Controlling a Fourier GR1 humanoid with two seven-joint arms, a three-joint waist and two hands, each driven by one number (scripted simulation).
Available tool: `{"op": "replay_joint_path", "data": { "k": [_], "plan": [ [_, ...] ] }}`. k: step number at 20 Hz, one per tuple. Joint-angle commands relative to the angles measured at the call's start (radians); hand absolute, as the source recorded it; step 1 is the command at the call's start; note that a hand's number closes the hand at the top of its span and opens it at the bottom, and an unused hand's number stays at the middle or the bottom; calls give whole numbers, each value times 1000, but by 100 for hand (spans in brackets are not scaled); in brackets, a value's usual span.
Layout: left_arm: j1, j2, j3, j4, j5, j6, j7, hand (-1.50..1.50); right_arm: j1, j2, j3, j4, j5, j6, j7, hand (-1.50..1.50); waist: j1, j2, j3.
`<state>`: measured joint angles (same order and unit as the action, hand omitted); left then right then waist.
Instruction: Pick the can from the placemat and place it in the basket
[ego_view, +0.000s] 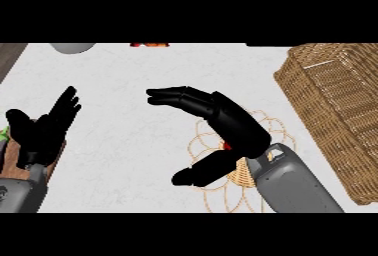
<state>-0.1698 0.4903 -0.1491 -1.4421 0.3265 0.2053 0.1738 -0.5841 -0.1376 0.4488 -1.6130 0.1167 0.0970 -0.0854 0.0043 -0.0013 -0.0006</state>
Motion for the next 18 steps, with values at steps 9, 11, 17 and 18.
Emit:
{"op": "replay_joint_path", "data": {
  "k": [9,11,17,18],
  "plan": [
    [-13,7,39,71,5,-29,-21,0,-416,-282,-60,-19,171,277,684,-150,-23,-14,-5],
    [-18,14,40,44,4,-26,5,0,-490,-301,-139,2,86,363,776,-150,-11,-10,-2],
    [-34,5,55,85,8,-65,-20,0,-578,-354,-192,131,-156,670,867,-150,-5,-1,-2],
    [-4,-4,50,75,-4,-56,-39,0,-546,-371,-213,91,-211,708,899,-150,-12,-5,-1]
  ]
}}
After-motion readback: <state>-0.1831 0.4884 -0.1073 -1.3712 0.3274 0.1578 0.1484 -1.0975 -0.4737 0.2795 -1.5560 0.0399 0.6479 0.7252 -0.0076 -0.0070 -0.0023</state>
